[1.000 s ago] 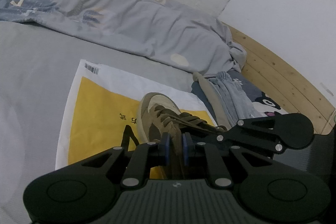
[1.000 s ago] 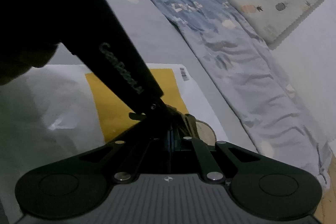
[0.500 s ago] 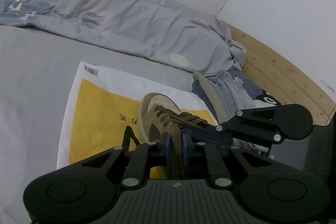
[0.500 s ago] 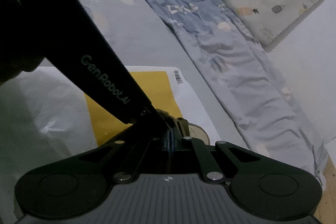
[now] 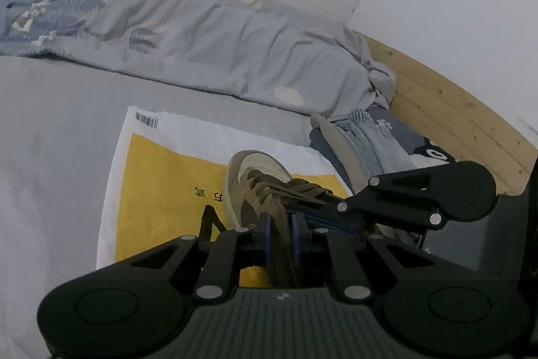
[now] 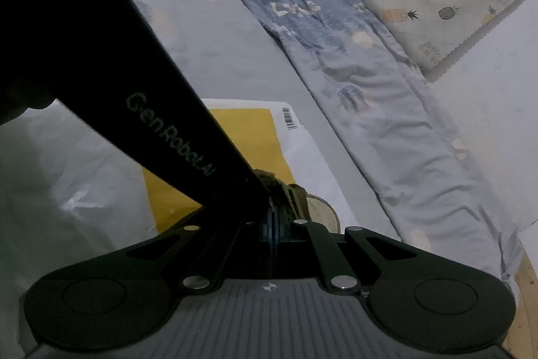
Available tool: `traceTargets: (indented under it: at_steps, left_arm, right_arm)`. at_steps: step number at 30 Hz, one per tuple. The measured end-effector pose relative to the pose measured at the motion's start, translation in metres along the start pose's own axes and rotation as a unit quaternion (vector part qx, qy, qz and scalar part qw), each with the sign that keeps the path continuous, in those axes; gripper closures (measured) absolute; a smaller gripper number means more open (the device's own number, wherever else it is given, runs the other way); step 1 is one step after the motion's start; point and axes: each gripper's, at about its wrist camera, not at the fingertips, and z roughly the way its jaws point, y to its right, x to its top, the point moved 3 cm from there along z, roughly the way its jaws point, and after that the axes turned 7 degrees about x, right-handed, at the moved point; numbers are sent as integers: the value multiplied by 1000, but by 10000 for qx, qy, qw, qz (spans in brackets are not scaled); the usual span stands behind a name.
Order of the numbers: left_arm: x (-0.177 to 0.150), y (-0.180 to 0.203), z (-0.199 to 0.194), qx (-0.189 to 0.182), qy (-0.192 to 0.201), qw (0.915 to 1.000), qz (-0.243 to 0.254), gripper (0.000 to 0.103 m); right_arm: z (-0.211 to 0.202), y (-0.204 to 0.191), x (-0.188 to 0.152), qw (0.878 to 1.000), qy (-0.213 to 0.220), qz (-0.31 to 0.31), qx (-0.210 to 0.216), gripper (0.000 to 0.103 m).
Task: Lace up shoes with both hands
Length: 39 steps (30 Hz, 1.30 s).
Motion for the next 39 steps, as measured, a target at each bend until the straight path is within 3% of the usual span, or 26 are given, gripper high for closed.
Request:
traceTargets:
  at_steps: [23,39]
  left_arm:
    - [3,-9,-8,-243,81,9992,-315,97]
    - [3,-8,-7,-218,67,9994,-276,98]
  right_arm:
    - [-13,1,-4,9997,5,259,35,102]
    - [-21,2,-6,9998,-92,189,59,102]
